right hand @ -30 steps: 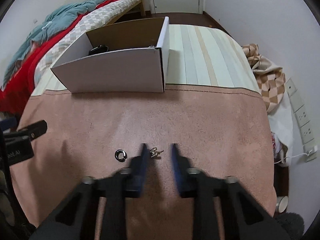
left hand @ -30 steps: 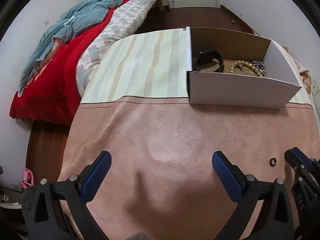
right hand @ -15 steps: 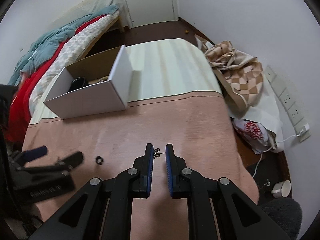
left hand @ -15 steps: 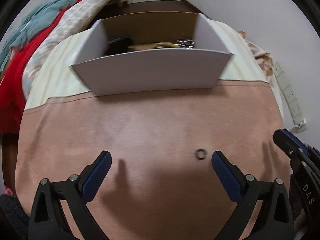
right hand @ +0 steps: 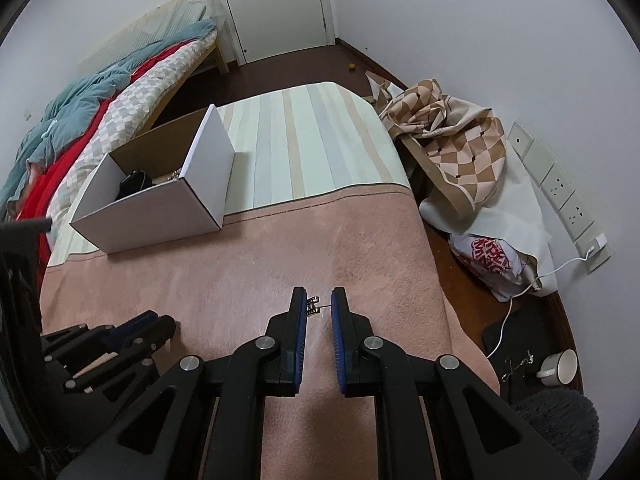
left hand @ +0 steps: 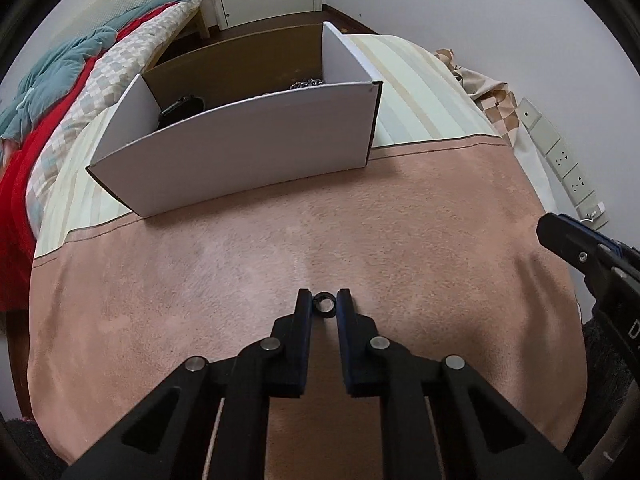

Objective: Organize jewelry
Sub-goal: 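Carry the ring and charm into the box and open both tools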

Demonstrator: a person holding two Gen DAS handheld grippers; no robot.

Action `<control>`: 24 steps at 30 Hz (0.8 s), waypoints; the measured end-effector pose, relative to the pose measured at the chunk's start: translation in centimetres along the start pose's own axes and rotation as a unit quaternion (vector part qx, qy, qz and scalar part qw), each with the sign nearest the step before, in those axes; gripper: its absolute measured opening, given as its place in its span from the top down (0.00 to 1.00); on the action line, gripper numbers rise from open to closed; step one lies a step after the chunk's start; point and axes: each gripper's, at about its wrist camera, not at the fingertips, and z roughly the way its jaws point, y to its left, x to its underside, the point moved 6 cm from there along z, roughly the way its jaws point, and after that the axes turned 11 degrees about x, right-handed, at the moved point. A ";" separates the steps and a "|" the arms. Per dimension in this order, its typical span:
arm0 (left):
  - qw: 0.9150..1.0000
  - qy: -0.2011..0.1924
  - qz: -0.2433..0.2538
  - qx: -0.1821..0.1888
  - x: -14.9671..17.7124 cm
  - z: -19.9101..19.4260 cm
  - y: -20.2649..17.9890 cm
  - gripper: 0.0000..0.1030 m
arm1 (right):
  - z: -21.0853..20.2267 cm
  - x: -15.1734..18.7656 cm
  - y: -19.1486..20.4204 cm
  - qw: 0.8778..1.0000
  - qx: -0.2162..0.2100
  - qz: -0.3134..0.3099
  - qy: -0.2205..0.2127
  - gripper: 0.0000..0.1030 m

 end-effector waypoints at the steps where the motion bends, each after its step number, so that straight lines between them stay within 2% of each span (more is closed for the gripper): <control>1: 1.000 -0.001 0.000 0.002 0.0 -0.2 0.0 0.91 | -0.1 -0.1 0.0 1.000 0.000 0.000 -0.001 0.88; 9: 0.999 -0.031 -0.006 0.015 -1.5 -3.6 0.7 0.91 | -1.8 -1.1 0.7 1.000 -0.022 0.006 -0.012 0.88; 14: 0.997 -0.064 -0.022 0.026 -4.7 -7.5 2.7 0.91 | -3.9 -3.7 2.7 0.998 -0.063 0.004 -0.027 0.88; 17: 0.995 -0.075 -0.047 0.035 -7.7 -9.0 5.4 0.91 | -4.4 -6.1 5.1 0.995 -0.098 0.000 -0.028 0.88; 20: 0.994 -0.076 -0.064 0.036 -10.3 -8.9 8.2 0.91 | -3.4 -8.8 7.8 0.991 -0.130 -0.010 -0.016 0.88; 24: 0.995 -0.059 -0.077 0.018 -13.1 -6.9 11.7 0.91 | -0.6 -11.9 11.3 0.989 -0.146 -0.032 0.008 0.88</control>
